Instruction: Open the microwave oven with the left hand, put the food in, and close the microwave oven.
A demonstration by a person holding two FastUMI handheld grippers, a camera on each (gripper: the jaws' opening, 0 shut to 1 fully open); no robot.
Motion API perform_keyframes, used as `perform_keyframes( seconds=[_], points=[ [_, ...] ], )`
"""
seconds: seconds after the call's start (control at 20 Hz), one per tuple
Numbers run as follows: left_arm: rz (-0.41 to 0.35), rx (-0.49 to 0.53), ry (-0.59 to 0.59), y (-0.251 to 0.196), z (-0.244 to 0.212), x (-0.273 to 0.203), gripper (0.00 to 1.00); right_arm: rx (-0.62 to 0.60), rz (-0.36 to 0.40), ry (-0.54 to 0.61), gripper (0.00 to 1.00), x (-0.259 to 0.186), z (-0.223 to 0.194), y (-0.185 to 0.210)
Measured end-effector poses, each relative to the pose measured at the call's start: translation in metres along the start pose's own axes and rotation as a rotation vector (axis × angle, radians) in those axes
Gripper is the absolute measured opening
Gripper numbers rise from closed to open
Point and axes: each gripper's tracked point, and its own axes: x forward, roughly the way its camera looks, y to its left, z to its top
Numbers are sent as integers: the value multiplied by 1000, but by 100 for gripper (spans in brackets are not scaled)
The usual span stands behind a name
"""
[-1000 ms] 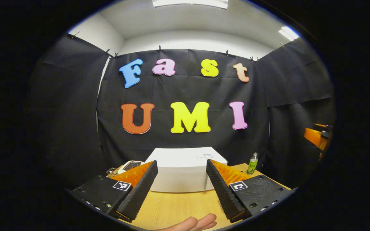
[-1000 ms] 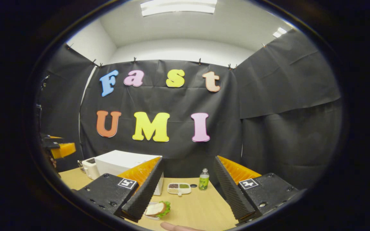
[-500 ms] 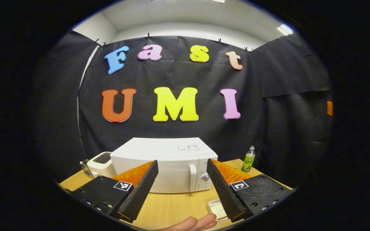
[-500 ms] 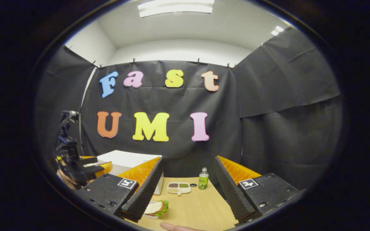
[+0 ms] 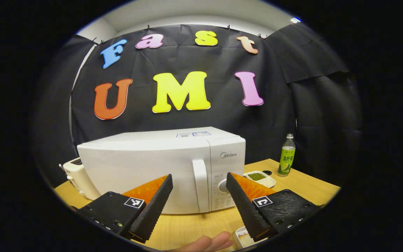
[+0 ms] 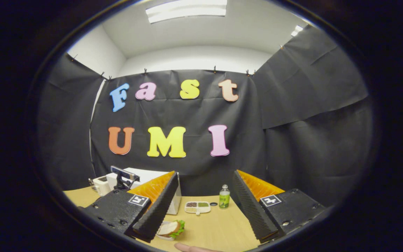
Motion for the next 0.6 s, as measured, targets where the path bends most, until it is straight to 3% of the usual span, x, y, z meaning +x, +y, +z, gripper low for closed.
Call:
perform_keyframes(
  seconds=[0.1, 0.2, 0.3, 0.45, 0.55, 0.6],
  points=[
    [60, -18, 2, 10, -11, 16, 96, 7, 1, 11, 100, 2, -7, -5],
    [76, 6, 9, 10, -20, 27, 97, 6, -11, 25, 94, 6, -14, -14],
    [85, 49, 7, 9, -25, 35, 97, 4, 5, 39, 95, 9, -20, -13],
    [83, -23, -1, 8, -29, 45, 96, 1, 14, 59, 100, 15, -30, -14],
    [102, -77, -20, 12, -23, 47, 86, -9, 31, 69, 100, 16, -37, -9],
    [106, -85, -24, 11, -22, 45, 66, -15, 39, 72, 100, 16, -39, -8]
  ],
)
